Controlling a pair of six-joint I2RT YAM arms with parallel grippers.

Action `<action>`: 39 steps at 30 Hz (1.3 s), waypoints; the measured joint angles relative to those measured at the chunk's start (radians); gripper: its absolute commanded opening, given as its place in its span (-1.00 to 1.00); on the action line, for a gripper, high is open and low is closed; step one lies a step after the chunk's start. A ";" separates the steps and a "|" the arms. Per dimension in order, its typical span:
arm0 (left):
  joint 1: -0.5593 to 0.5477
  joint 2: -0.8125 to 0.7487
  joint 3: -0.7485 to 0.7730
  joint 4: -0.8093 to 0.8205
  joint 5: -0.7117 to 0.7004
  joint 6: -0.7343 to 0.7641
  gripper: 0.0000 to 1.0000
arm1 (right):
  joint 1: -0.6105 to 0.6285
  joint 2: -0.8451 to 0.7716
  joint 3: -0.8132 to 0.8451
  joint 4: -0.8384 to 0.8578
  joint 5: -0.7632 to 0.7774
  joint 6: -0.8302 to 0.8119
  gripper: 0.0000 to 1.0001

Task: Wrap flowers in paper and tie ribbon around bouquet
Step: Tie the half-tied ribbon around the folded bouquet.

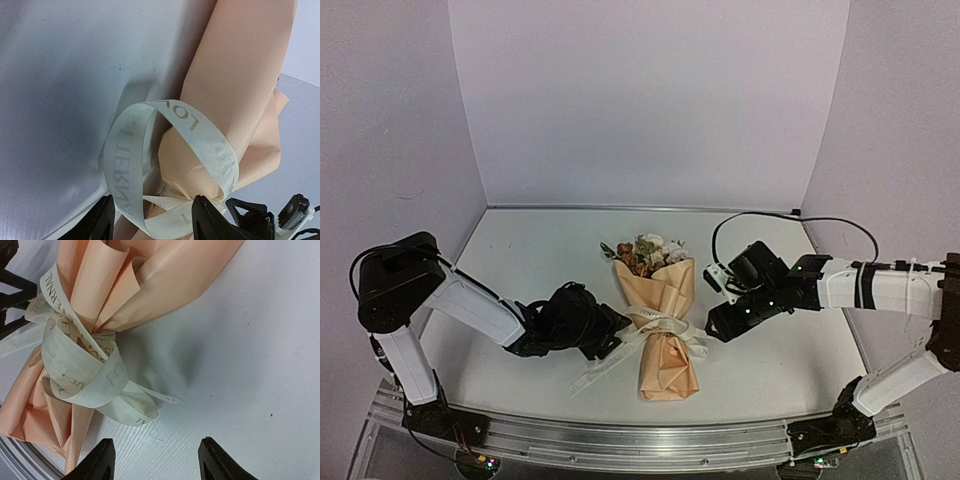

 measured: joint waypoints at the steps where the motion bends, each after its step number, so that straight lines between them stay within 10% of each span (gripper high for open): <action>1: 0.000 0.008 0.001 0.012 -0.002 -0.007 -0.15 | -0.001 0.000 0.000 0.000 -0.001 -0.002 0.19; 11: 0.013 0.036 0.007 0.023 -0.008 0.020 -0.98 | -0.017 0.010 -0.060 0.116 -0.061 -0.124 0.23; 29: 0.110 -0.056 0.081 -0.135 -0.008 0.364 -1.00 | -0.099 0.140 -0.134 0.345 -0.255 -0.396 0.13; 39: 0.140 -0.056 0.082 -0.151 0.044 0.446 -1.00 | -0.099 0.194 -0.094 0.350 -0.289 -0.402 -0.54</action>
